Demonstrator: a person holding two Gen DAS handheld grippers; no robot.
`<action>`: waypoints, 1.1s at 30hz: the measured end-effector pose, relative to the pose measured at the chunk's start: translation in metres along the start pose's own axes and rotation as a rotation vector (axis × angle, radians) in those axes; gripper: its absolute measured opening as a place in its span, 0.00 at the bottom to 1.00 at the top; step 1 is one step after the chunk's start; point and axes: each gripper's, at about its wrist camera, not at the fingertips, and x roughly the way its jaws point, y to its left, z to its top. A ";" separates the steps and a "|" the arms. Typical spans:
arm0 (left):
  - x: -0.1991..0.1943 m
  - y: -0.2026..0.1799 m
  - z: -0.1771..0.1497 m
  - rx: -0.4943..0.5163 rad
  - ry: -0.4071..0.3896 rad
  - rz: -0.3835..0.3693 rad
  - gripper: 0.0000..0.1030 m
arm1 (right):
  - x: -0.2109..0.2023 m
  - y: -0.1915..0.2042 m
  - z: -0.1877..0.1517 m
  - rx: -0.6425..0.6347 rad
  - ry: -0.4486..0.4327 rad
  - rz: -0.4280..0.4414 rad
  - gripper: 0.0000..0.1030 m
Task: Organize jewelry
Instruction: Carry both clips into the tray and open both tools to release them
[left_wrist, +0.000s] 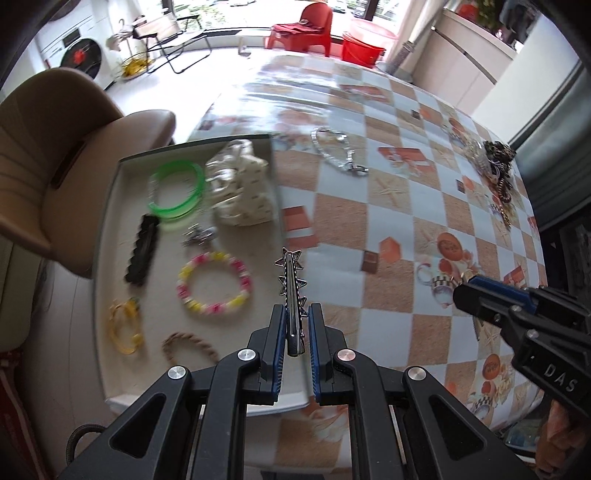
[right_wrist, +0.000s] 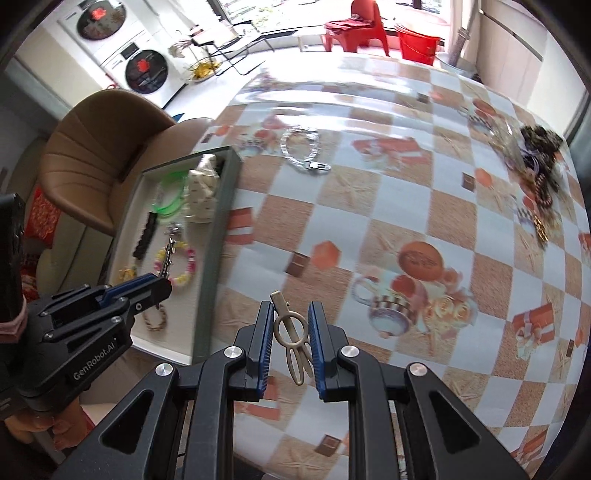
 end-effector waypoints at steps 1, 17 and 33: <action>-0.002 0.004 -0.002 -0.006 0.001 0.002 0.14 | -0.001 0.006 0.001 -0.011 0.000 0.004 0.20; -0.013 0.069 -0.036 -0.124 0.040 0.052 0.14 | 0.001 0.068 0.012 -0.119 0.040 0.044 0.20; -0.002 0.111 -0.051 -0.209 0.066 0.070 0.14 | 0.034 0.099 0.015 -0.144 0.121 0.091 0.20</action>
